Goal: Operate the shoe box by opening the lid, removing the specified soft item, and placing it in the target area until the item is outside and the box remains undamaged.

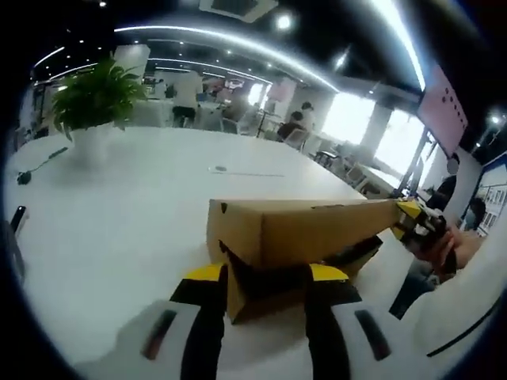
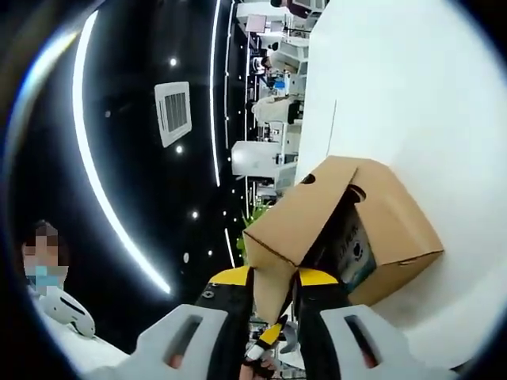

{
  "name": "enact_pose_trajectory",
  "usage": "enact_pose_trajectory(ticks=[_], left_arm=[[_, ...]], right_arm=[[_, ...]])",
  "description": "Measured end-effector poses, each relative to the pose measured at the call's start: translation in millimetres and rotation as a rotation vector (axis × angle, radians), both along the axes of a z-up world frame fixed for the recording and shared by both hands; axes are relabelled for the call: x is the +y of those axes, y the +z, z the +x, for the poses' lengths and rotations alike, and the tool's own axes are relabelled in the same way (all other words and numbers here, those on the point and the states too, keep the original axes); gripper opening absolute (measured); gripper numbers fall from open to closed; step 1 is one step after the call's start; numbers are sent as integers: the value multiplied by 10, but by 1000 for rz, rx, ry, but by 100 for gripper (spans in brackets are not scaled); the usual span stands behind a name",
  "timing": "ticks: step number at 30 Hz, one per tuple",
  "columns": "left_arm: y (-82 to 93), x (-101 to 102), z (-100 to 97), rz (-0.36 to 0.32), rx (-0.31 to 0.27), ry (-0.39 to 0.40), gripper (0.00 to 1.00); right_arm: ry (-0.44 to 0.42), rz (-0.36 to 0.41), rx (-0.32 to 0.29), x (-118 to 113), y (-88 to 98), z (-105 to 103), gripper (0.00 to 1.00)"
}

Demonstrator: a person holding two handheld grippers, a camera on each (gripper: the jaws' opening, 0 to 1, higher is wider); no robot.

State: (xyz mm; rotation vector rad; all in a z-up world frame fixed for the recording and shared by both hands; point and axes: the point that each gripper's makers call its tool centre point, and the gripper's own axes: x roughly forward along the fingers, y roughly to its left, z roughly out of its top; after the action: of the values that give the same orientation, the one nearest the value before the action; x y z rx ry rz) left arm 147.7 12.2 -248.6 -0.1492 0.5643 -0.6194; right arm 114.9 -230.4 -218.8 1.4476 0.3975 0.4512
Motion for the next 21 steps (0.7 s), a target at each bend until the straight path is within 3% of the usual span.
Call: enact_pose_trajectory(ticks=[7, 14, 18, 21], left_arm=[[7, -25, -28, 17, -15, -14, 37], [10, -85, -41, 38, -22, -36, 35], [36, -86, -27, 57, -31, -35, 33], [36, -87, -14, 52, -21, -36, 33]], right_arm=[[-3, -6, 12, 21, 4, -16, 19], [12, -149, 4, -15, -10, -11, 21], [12, -152, 13, -14, 12, -4, 21], [11, -201, 10, -18, -2, -15, 21]])
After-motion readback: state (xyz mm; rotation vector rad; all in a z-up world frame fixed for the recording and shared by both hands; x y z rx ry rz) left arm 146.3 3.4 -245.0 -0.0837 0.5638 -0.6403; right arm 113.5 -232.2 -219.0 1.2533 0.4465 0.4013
